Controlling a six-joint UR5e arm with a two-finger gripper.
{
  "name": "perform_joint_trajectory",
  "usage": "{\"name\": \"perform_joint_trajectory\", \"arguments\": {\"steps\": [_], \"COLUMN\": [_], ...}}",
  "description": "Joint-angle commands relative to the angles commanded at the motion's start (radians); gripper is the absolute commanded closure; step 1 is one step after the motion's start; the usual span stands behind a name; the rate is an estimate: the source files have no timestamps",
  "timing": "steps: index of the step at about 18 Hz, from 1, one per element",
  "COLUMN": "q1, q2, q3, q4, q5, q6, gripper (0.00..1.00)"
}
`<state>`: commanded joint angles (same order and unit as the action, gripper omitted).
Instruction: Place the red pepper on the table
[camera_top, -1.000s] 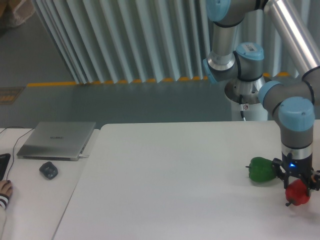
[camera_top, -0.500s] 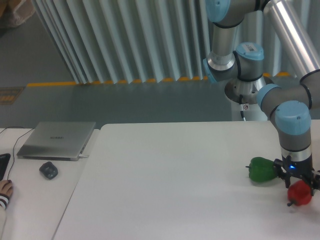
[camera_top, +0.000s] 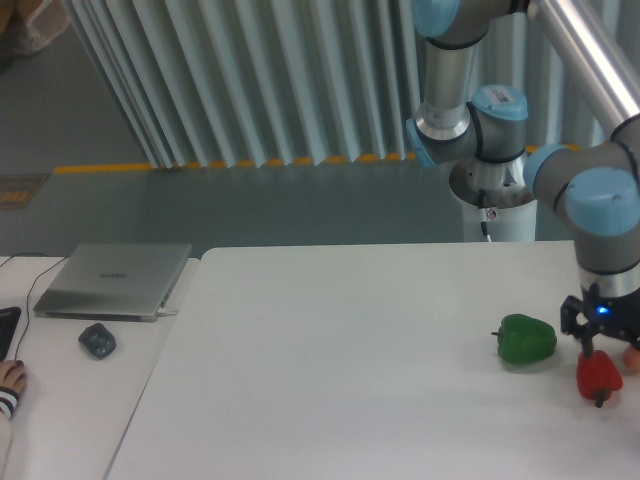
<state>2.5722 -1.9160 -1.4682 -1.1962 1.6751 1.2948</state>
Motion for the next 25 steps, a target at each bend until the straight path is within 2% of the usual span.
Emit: {"name": "perform_joint_trajectory", "arguments": {"steps": [1,2,4,6,8,13,17,20,22,25], "q1": [0.028,0.048,0.083,0.103,0.140,0.126,0.132,0.141,0.140,0.132], "q2": [0.008,0.014,0.015,0.012,0.005,-0.003,0.005,0.005,0.000,0.008], "q3": [0.023,0.035,0.046,0.072,0.113,0.126,0.104,0.107,0.114,0.098], "q4": [-0.038,-0.049,-0.056,-0.077,-0.153,-0.192,-0.162,-0.149,-0.155,-0.151], "q5": [-0.011,-0.024,-0.080,-0.077,-0.074,-0.087,-0.190,-0.145,-0.071,-0.049], "q6": [0.156,0.219,0.254,0.369,0.500,0.523,0.531,0.558,0.657,0.689], "gripper": [0.00,0.00,0.00,0.00,0.00,0.00,0.00,0.00,0.00,0.00]}}
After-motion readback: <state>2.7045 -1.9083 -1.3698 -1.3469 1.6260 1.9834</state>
